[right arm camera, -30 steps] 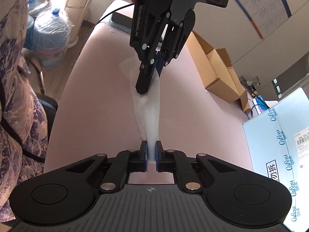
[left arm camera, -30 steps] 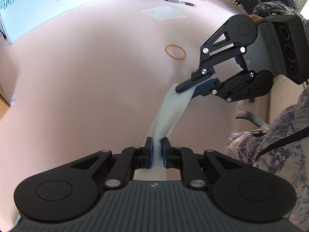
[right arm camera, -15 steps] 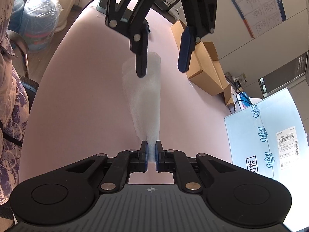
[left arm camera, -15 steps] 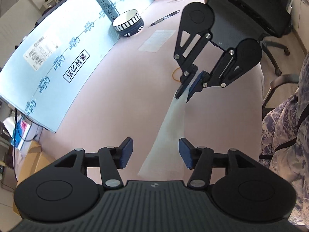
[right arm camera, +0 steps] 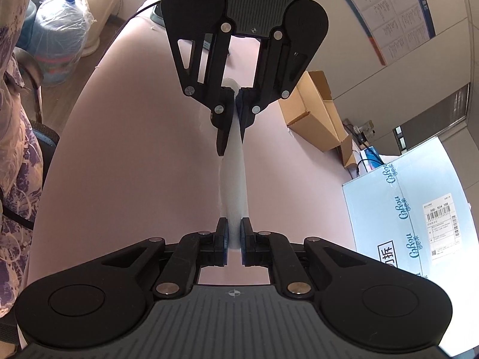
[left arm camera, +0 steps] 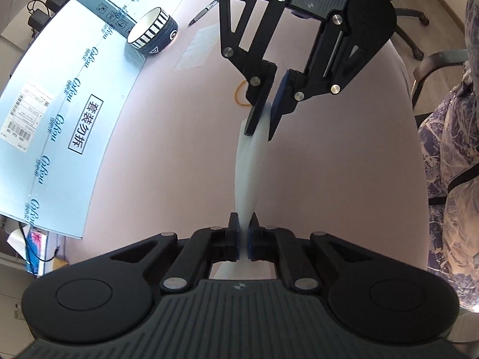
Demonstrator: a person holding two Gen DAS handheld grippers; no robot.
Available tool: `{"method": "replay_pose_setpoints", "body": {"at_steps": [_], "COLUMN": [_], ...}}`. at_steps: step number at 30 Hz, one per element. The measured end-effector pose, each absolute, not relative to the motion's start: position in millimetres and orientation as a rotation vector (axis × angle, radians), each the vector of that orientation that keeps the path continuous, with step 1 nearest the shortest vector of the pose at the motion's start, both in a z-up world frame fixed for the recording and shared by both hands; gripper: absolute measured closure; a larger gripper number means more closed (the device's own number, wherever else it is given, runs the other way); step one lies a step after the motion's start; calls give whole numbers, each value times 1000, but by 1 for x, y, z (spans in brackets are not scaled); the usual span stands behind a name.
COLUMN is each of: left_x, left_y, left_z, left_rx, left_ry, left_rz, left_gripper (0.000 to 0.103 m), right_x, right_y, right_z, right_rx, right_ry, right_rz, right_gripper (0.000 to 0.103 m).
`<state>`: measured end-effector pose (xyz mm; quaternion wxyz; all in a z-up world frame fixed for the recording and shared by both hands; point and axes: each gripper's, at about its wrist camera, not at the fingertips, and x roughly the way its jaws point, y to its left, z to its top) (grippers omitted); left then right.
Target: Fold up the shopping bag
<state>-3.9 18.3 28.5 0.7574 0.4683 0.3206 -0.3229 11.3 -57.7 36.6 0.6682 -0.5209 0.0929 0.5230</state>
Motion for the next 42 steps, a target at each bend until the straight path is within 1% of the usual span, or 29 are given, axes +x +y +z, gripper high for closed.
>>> {"method": "replay_pose_setpoints", "body": {"at_steps": [1,3,4,5,7,9,12,13,15,17,18,20,21,22,27,29,33,37,39,42], "left_x": [-5,-9,-11,-13,-17,-22,-34,-35,-37,-39,-40,-42,-43,-44,-38,-34,-5,28,38,55], "left_y": [20,21,22,23,25,26,23,22,20,19,18,16,15,14,16,18,41,75,88,113], "left_z": [29,26,25,23,21,19,18,18,19,19,19,19,19,19,18,19,34,32,28,17], "left_rx": [1016,995,984,974,953,940,968,969,970,971,971,972,973,973,943,909,660,346,244,22], "left_ry": [691,700,705,709,719,726,704,703,701,699,698,696,695,694,742,778,938,1096,1125,1214], "left_rz": [-725,-739,-746,-753,-767,-770,-755,-751,-744,-737,-733,-726,-722,-719,-712,-719,-765,-801,-809,-826], "left_gripper": [91,87,91,91,89,87,76,69,63,63,63,69,82,90,91,96,96,96,96,95], "right_x": [12,13,13,14,17,15,4,3,0,-2,-4,-3,-2,-3,-1,1,16,39,50,65], "right_y": [-60,-65,-66,-67,-68,-68,-69,-67,-65,-64,-65,-64,-63,-64,-64,-66,-71,-78,-83,-89], "right_z": [36,35,36,36,39,39,38,37,35,32,31,30,30,29,28,30,43,51,53,55], "right_rx": [-1153,-1107,-1089,-1074,-1035,-1057,-1138,-1161,-1206,-1244,-1258,-1263,-1262,-1261,-1256,-1241,-1106,-921,-833,-697], "right_ry": [242,304,317,326,352,340,302,295,281,265,259,261,262,260,258,269,367,514,582,689], "right_rz": [1192,1218,1221,1221,1228,1233,1235,1235,1234,1231,1231,1232,1231,1229,1234,1250,1326,1387,1412,1457], "right_gripper": [97,97,96,96,96,96,96,96,96,96,96,96,96,96,95,95,95,95,94,92]}}
